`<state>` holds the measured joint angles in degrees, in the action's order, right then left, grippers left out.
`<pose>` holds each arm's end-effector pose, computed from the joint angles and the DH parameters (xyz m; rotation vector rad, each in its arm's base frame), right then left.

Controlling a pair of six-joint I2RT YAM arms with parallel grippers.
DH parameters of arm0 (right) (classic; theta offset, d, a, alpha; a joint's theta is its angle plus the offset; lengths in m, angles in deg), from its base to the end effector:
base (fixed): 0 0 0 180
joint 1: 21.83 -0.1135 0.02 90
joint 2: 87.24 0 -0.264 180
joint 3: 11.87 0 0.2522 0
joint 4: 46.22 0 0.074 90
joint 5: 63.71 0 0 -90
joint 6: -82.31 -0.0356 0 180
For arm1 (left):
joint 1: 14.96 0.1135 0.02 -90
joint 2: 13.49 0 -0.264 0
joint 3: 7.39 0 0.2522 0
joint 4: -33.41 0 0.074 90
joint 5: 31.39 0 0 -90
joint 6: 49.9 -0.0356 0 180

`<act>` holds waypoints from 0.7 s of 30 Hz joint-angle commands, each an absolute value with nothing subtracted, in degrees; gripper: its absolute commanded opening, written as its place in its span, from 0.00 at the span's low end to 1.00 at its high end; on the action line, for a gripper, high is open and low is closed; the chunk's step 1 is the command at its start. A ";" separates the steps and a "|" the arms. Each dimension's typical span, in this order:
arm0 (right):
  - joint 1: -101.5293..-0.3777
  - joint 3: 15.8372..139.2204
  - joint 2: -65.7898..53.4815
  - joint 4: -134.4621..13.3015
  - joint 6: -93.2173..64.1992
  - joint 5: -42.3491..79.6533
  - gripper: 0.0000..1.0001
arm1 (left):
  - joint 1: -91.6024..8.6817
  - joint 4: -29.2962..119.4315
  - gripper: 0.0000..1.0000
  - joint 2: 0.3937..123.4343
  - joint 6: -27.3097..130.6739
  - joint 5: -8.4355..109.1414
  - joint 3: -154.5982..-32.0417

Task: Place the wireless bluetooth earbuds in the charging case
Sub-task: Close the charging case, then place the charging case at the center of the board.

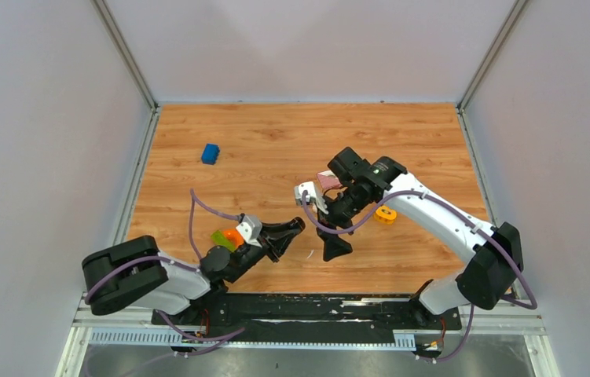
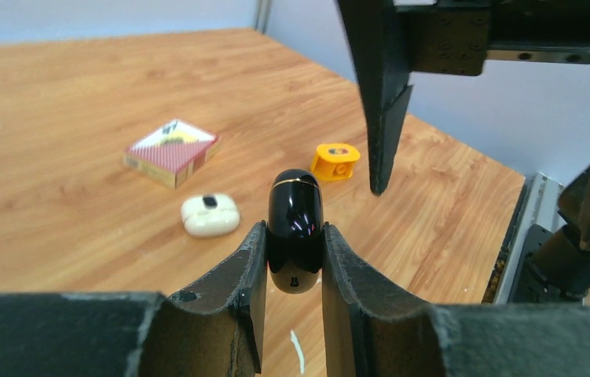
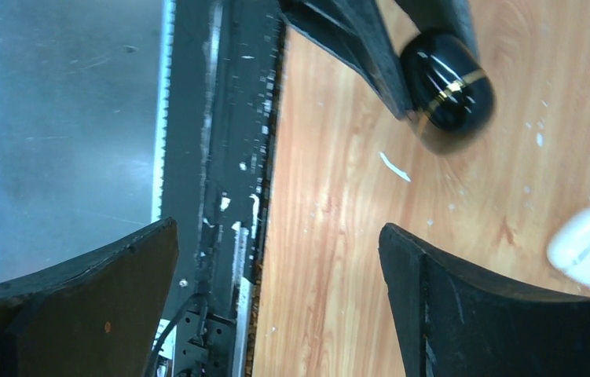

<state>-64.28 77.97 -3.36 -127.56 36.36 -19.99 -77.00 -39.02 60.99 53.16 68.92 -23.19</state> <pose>0.1801 0.1996 0.3068 -1.9299 1.8386 1.1325 0.0930 -0.1616 0.1783 0.4321 1.3351 -0.9829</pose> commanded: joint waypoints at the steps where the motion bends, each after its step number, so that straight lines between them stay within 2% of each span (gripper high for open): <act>1: -60.87 75.93 -5.02 -117.98 28.28 -12.03 0.99 | -76.79 -36.50 0.00 65.72 66.54 78.23 -24.63; 3: -57.72 74.21 -6.04 -112.93 24.39 -9.74 0.99 | -76.78 -36.90 0.03 70.56 72.89 80.68 -25.22; 8: -53.54 67.30 -13.01 -97.96 16.22 1.01 0.99 | -76.68 -45.01 0.16 85.39 89.38 85.74 -25.62; 10: -53.53 64.73 -16.29 -93.74 14.64 3.99 0.99 | -76.67 -45.05 0.22 89.49 94.19 85.76 -27.31; 11: -53.55 63.51 -17.59 -92.36 14.22 5.18 0.99 | -76.69 -45.03 0.28 91.08 96.21 85.65 -27.95; 14: -53.47 62.63 -19.87 -90.67 11.46 8.42 0.99 | -76.74 -44.97 0.60 93.48 98.31 85.59 -28.83; 15: -53.54 62.48 -20.17 -90.43 10.14 9.88 0.99 | -76.71 -44.96 0.85 93.44 98.30 85.76 -28.61; 16: -53.55 62.37 -20.48 -90.28 9.06 11.38 0.99 | -76.76 -44.95 0.98 93.14 98.06 86.01 -28.31; 21: -53.43 59.45 -23.82 -87.71 7.77 16.87 1.00 | -76.76 -43.54 1.00 86.55 94.03 89.53 -24.12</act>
